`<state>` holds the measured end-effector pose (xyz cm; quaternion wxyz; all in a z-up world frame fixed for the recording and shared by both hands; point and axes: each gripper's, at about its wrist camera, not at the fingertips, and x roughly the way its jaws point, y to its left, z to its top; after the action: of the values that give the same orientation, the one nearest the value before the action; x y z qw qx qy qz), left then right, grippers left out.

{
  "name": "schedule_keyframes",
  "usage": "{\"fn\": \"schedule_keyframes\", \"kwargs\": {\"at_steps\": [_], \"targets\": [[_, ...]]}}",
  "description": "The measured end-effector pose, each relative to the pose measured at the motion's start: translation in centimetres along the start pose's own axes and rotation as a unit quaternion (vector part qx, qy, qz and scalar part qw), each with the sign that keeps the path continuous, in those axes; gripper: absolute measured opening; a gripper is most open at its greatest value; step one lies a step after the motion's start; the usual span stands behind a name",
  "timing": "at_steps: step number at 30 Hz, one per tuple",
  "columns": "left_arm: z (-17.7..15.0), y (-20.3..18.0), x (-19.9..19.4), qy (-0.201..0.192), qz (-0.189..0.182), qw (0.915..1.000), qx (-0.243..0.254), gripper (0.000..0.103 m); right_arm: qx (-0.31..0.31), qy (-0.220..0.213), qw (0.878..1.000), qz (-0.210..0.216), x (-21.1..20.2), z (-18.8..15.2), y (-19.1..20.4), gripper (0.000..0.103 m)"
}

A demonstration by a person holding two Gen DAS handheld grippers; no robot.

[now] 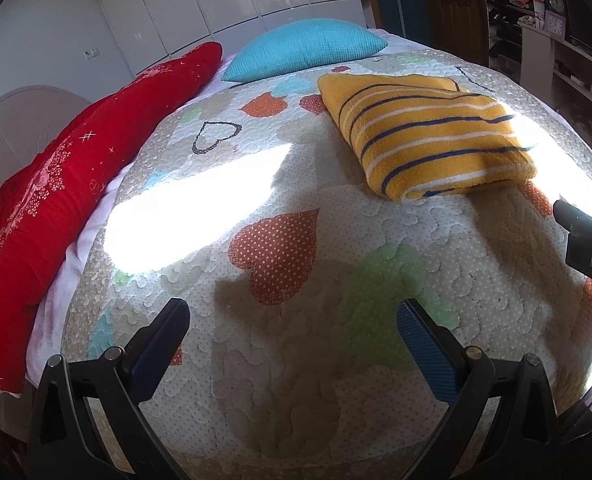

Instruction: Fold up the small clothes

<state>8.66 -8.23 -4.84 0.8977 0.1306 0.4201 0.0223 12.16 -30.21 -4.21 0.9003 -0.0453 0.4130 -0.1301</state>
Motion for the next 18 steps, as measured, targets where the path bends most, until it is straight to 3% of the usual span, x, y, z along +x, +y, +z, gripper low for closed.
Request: {"fn": "schedule_keyframes", "kwargs": {"at_steps": [18], "targets": [[-0.2,0.4,1.1,0.011,-0.002,0.9999,-0.003,0.103,-0.008,0.019,1.000,-0.002,1.4,-0.4,1.0,0.089]]}}
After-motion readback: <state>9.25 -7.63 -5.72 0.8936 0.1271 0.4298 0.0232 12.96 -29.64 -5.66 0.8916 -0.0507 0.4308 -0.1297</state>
